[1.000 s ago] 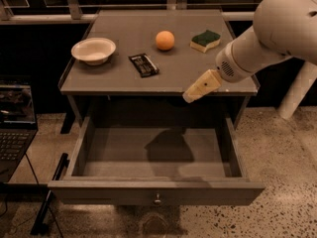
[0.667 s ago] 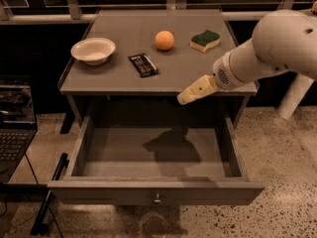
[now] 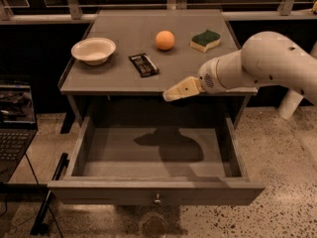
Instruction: Place rxbar chocolate into top drawer
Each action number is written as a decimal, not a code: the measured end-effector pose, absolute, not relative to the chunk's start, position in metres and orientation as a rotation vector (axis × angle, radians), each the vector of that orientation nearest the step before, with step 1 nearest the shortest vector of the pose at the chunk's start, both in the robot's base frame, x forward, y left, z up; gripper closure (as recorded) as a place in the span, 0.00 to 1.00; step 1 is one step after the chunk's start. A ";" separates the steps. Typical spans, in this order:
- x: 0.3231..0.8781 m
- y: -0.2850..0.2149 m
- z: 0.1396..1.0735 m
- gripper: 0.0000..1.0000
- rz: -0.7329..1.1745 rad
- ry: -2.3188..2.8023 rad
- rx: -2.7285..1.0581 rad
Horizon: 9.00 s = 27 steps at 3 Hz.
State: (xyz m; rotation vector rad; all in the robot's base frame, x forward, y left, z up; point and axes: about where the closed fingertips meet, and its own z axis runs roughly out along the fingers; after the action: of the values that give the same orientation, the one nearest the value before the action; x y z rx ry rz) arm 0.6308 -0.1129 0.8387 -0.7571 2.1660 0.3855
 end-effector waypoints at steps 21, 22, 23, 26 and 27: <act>0.743 0.008 0.813 0.66 0.300 2.007 -0.715; 0.743 0.008 0.813 0.89 0.300 2.007 -0.716; 0.743 0.008 0.820 1.00 0.300 2.007 -0.716; 0.744 0.006 0.828 1.00 0.327 2.025 -0.712; 0.738 0.013 0.834 1.00 0.359 2.022 -0.775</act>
Offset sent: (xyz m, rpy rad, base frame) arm -0.0039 -0.0152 -0.0030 -0.0177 -0.0030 -0.0837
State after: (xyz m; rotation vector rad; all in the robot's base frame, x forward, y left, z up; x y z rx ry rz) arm 0.7381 0.0132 0.8337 -0.7747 2.0220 0.3589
